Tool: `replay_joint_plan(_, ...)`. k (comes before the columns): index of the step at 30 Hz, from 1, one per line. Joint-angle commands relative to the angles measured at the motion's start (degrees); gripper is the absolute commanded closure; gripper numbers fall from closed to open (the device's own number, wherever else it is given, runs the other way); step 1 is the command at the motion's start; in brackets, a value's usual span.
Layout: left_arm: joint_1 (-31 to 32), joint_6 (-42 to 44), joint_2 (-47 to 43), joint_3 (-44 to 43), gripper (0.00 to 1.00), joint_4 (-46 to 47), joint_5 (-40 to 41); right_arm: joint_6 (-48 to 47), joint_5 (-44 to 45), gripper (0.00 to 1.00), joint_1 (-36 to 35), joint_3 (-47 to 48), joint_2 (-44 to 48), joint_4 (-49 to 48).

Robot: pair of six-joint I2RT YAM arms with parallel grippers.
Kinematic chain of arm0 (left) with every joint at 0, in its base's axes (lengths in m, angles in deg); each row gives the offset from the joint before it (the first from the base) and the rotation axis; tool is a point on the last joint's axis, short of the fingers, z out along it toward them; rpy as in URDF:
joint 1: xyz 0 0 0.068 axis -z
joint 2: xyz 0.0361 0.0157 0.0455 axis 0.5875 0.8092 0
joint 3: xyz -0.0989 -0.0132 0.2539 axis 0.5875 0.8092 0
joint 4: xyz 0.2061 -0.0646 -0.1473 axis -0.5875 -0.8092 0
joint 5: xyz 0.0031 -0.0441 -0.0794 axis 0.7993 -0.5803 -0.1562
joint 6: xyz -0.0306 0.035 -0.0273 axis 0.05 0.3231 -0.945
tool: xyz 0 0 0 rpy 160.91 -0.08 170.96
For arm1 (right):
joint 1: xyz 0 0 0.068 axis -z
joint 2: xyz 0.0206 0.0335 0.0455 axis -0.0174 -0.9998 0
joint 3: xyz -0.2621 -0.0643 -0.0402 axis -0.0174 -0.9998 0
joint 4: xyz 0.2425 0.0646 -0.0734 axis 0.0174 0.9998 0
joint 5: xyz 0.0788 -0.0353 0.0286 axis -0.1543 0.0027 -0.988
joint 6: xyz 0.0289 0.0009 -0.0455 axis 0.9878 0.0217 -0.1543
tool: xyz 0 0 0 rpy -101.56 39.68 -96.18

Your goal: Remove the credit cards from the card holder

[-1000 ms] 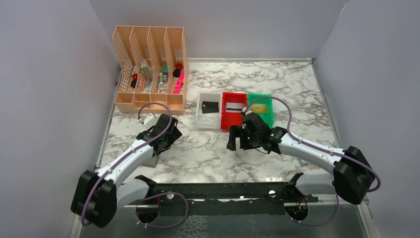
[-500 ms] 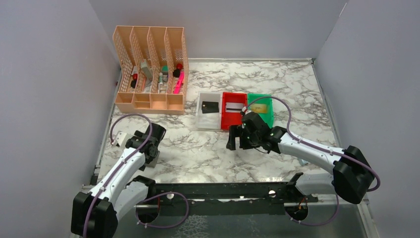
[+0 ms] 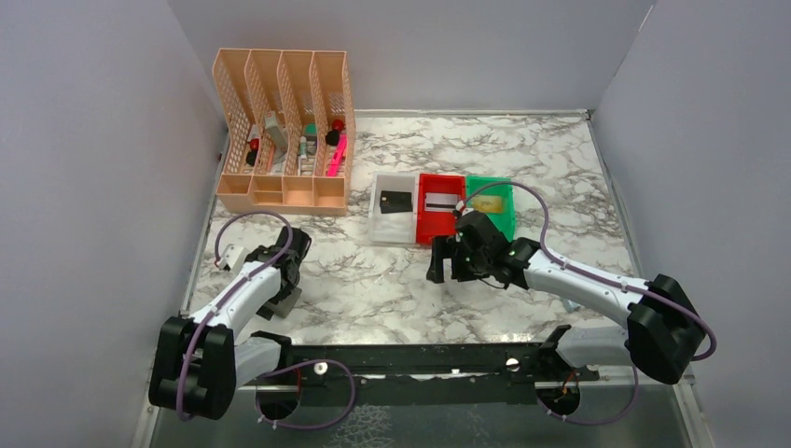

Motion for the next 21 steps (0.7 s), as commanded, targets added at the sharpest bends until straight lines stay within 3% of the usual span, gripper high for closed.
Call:
replay_joint_plan(1,-0.36,7.85,0.15,1.97,0.01,8.64,-6.11,-0.02,1.1,0.06,-0.23,0.73,-0.55,1.39)
replay_joint_plan(5,-0.28,17.3,-2.11,4.74,0.09,17.6,-15.91,0.38,1.69,0.06,-0.23,0.01,-0.69,0.98)
replay_joint_plan(10,4.07,18.5,-2.08,7.02,0.11,22.6,-26.11,1.37,2.16,0.06,-0.23,-0.41,-1.76,0.35)
replay_joint_plan(14,13.71,13.26,-0.16,8.89,0.11,29.39,-31.66,2.25,2.6,0.06,-0.23,-0.65,-2.55,-0.2)
replay_joint_plan(21,34.24,11.49,10.76,2.73,0.1,34.88,-29.38,6.29,6.65,0.06,-0.23,-2.67,-0.97,-0.18)
